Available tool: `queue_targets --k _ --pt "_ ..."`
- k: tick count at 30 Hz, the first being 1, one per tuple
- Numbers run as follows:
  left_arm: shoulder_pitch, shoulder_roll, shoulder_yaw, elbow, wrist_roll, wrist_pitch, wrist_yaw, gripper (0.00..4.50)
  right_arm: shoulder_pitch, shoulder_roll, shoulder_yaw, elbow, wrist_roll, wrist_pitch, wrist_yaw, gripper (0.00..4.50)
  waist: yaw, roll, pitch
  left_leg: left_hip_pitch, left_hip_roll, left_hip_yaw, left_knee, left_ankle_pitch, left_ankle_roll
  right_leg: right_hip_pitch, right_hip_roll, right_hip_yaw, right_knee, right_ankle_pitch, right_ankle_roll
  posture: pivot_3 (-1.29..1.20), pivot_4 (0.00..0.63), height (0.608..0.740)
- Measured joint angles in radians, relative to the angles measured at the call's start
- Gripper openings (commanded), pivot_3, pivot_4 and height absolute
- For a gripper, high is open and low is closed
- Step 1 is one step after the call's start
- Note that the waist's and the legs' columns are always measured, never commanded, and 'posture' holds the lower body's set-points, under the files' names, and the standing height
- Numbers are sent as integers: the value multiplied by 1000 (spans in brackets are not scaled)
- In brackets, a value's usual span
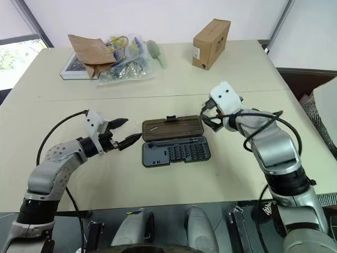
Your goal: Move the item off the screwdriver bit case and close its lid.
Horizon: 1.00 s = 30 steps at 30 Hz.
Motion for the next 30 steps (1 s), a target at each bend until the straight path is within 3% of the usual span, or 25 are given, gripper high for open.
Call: queue_targets --k 5,13,16,23,24,30 --pt "-30 5 -60 -39 -33 30 -57 4500 11 8 39 65 -38 -156 16 4481 -2 0 0 1 2 1 0 0 0 0 2 1 0 0 0 0 150 740" --pt "-28 16 -104 -24 37 -34 -63 4500 -28 73 51 139 -66 -208 15 4481 4 0 0 0 3 1 0 0 0 0 3 1 0 0 0 0 150 740" --pt "-30 8 -104 -24 45 -46 -57 3709 -40 83 55 153 -74 -214 21 4500 5 0 0 0 3 1 0 0 0 0 3 1 0 0 0 0 150 740" --pt "-51 -6 -110 -29 26 -31 -72 236 -69 103 60 189 -92 -240 40 4500 4 0 0 0 3 1 1 0 0 0 3 1 0 0 0 0 150 740" --pt "-53 -6 -117 -30 20 -16 -83 39 -71 104 62 198 -97 -247 43 4500 4 0 0 0 3 1 1 0 0 0 3 1 0 0 0 0 150 740" --pt "-77 53 -169 -36 -15 76 -152 39 -99 122 90 261 -131 -309 56 4500 2 0 0 1 5 1 1 0 0 0 6 1 1 0 -1 0 150 740"
